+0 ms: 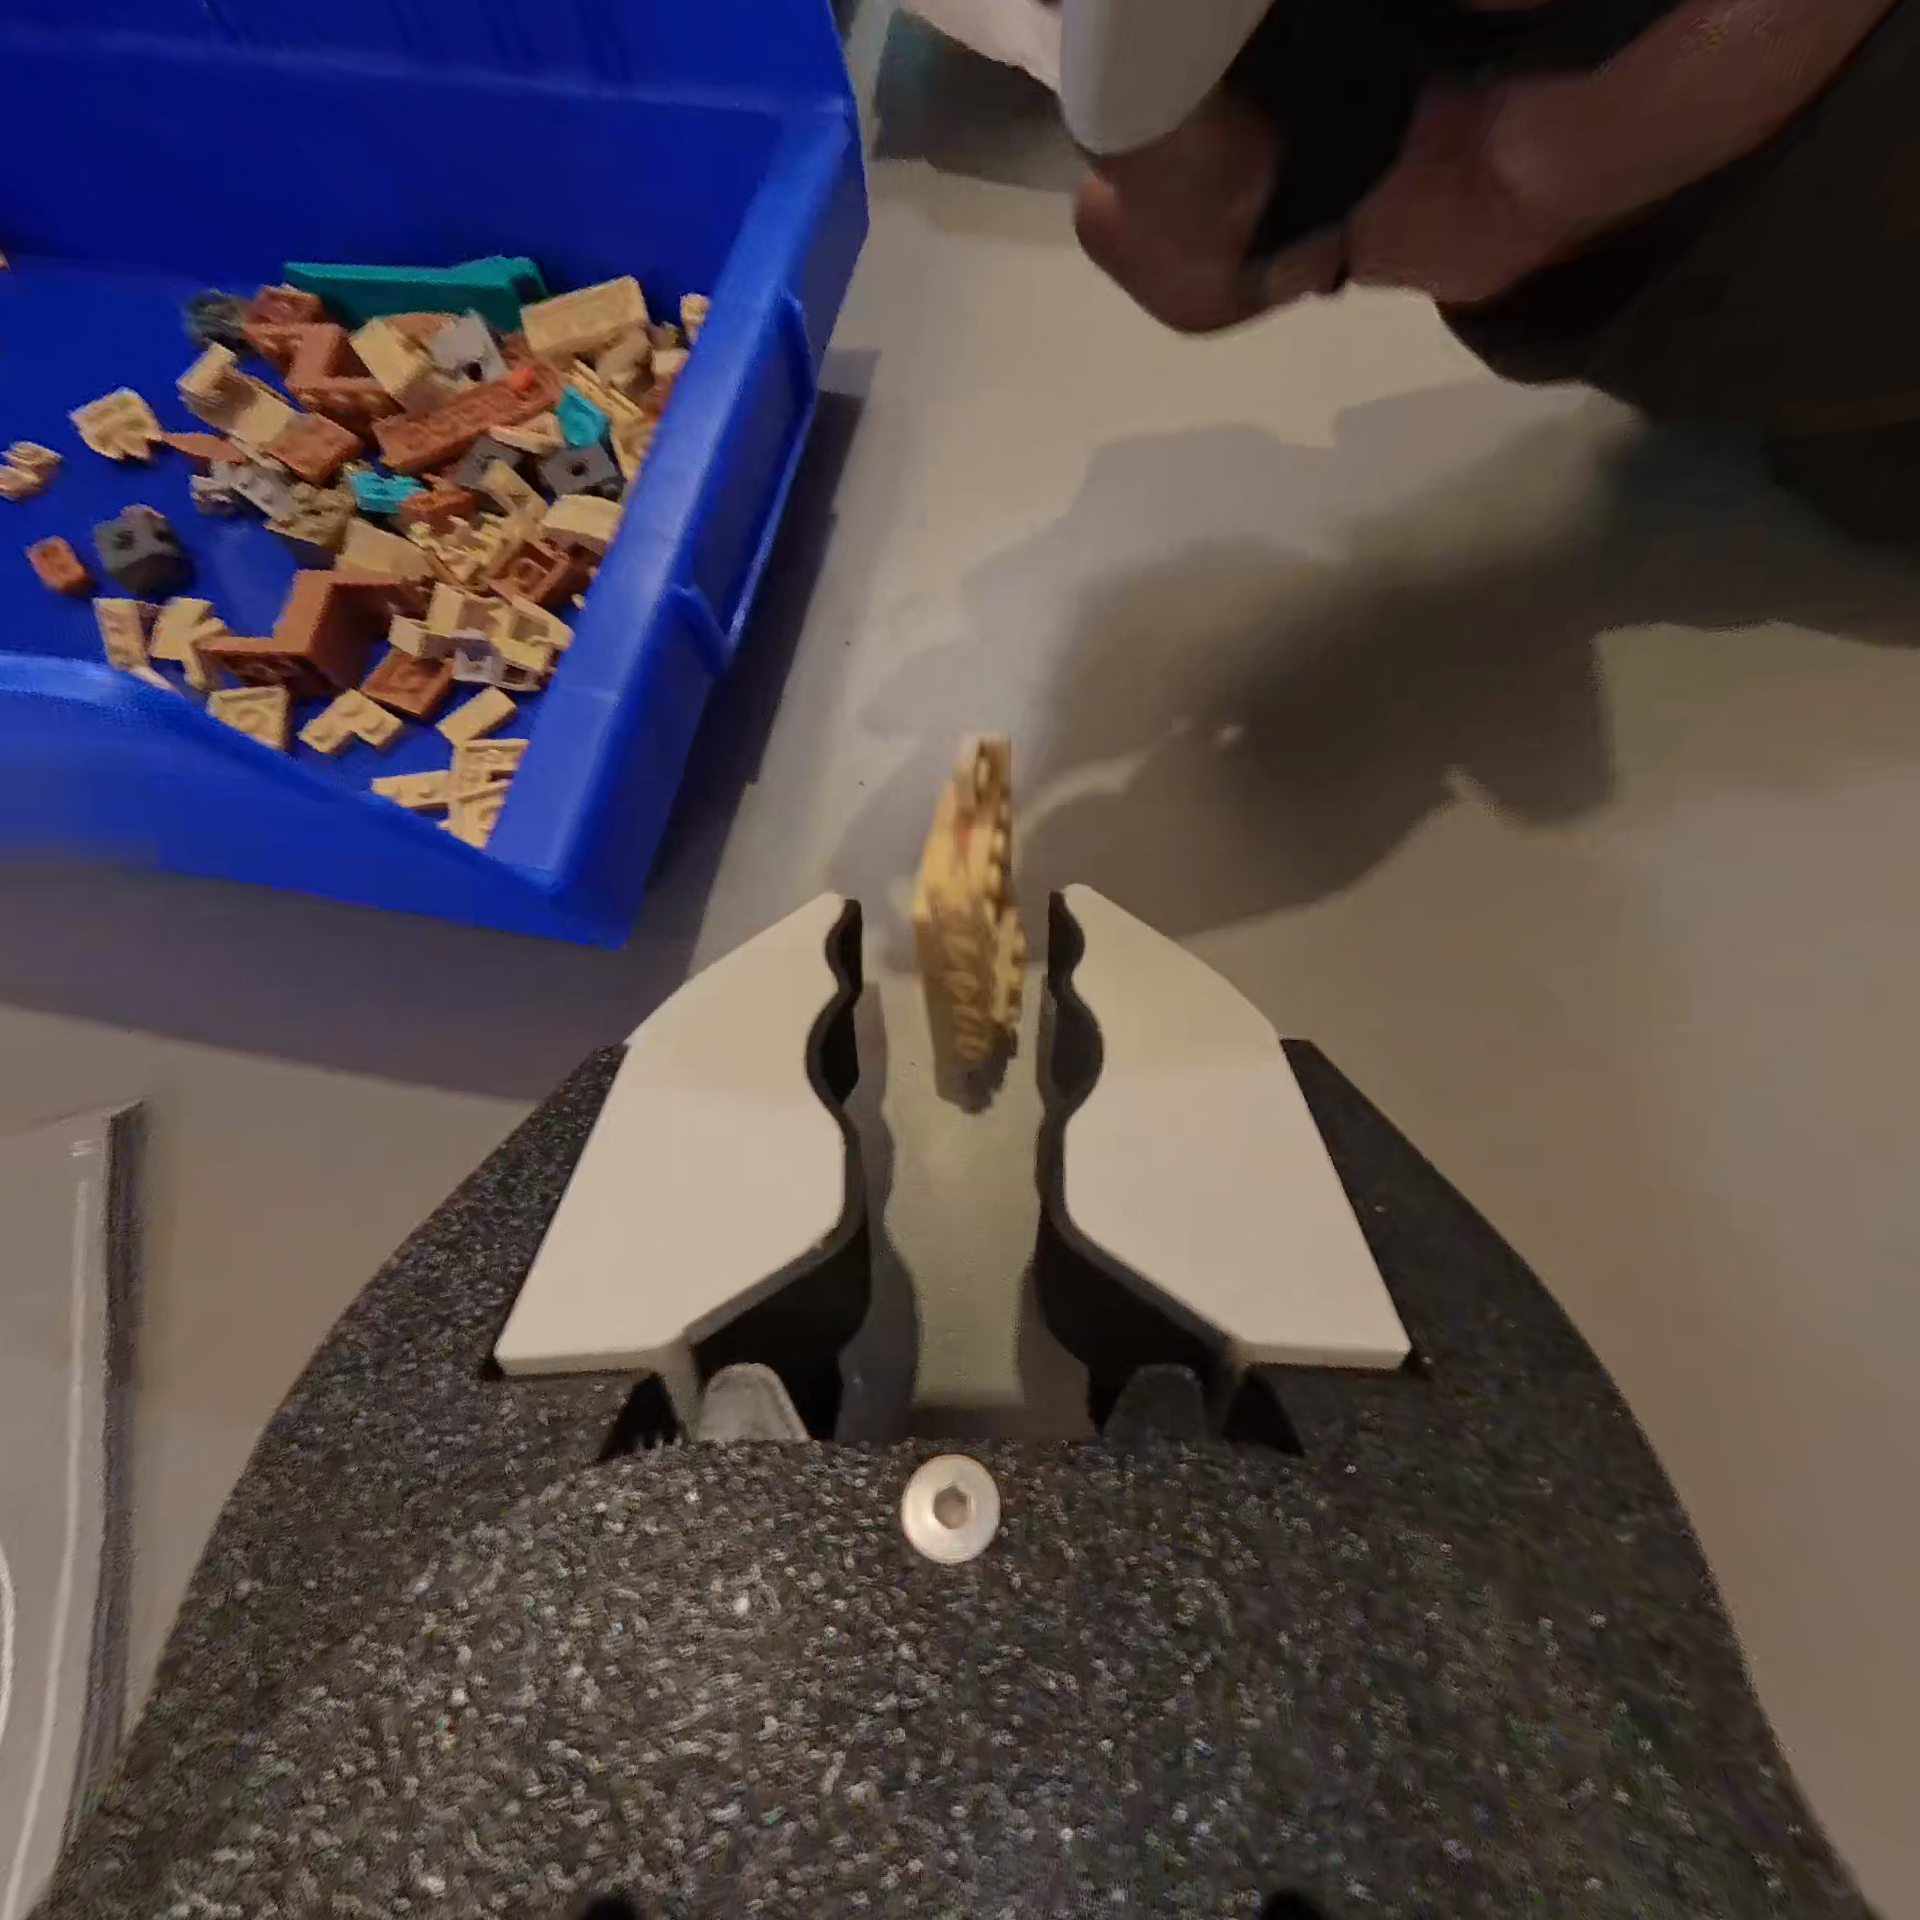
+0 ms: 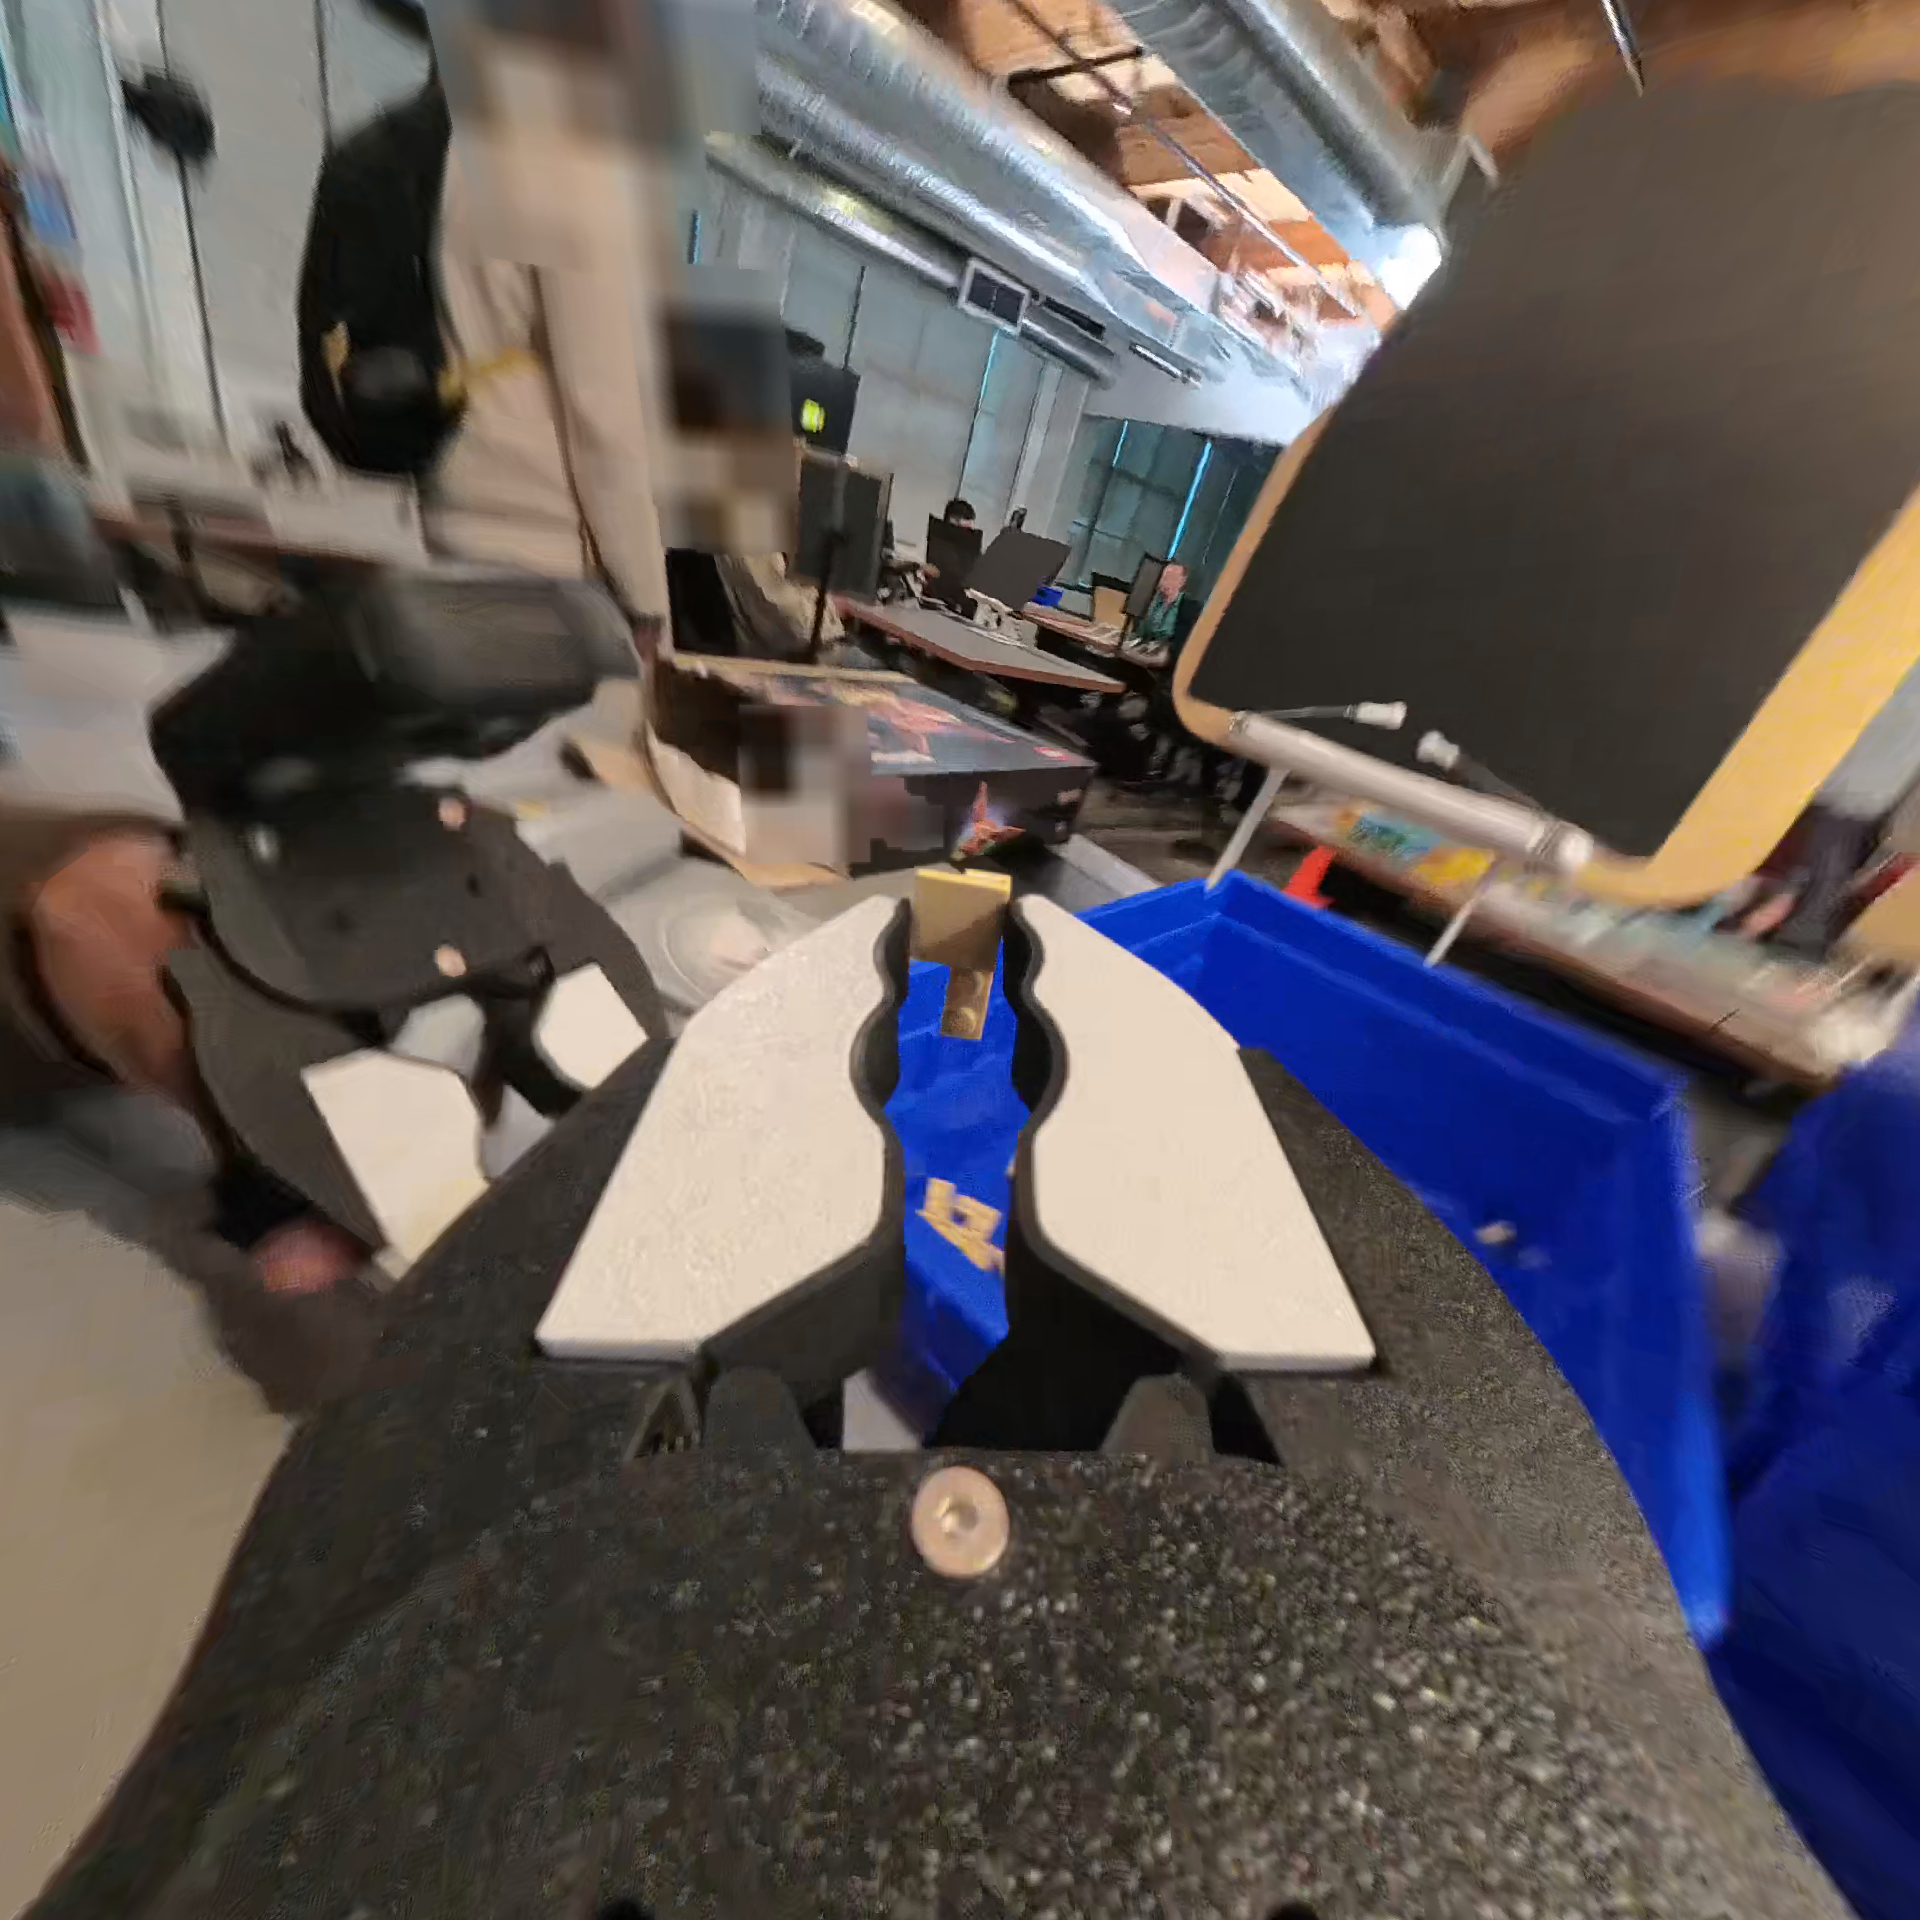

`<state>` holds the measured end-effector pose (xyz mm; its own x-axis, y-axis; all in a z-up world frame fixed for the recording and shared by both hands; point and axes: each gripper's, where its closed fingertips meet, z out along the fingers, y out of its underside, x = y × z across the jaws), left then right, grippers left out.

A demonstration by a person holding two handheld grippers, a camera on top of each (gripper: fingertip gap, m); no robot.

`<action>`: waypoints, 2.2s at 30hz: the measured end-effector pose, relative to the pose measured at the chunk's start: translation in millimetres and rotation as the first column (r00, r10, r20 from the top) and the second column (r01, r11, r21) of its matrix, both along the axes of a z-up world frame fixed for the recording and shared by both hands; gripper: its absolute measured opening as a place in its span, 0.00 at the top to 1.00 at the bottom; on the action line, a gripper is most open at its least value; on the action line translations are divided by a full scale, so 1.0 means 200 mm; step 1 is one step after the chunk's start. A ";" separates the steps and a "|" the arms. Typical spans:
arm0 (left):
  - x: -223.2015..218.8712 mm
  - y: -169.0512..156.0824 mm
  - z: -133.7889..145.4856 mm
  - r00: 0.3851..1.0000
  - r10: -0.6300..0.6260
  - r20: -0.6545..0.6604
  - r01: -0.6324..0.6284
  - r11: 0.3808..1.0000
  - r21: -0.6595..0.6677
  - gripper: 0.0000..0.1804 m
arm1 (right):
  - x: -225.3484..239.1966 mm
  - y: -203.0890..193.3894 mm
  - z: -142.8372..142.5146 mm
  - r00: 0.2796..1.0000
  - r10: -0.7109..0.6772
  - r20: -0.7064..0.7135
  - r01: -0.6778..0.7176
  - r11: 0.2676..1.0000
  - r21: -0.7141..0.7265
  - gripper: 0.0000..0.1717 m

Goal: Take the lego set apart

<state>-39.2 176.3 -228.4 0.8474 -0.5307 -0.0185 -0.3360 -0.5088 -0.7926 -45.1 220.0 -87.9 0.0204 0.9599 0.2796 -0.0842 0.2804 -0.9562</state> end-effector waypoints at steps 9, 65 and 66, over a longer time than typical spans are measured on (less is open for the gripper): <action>-0.13 0.08 0.53 0.975 0.176 0.134 -0.221 0.814 0.538 0.84 | -0.02 -0.02 0.04 0.967 0.162 -0.198 -0.254 0.685 -0.683 0.90; -0.04 0.04 0.55 0.920 -0.089 0.382 -0.109 0.877 0.467 0.98 | -0.10 -0.18 -0.01 0.885 0.466 -0.005 -0.410 0.775 -0.481 0.91; -0.04 0.04 0.55 0.914 -0.099 0.394 -0.101 0.884 0.457 0.98 | -0.10 -0.19 -0.02 0.880 0.474 -0.002 -0.417 0.772 -0.480 0.93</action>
<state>-46.5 183.4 -117.9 0.8352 -0.5446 0.0761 0.0558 -0.0538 -0.9970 -64.2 181.6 -91.2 -0.4456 0.8690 -0.2152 0.0248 -0.2283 -0.9733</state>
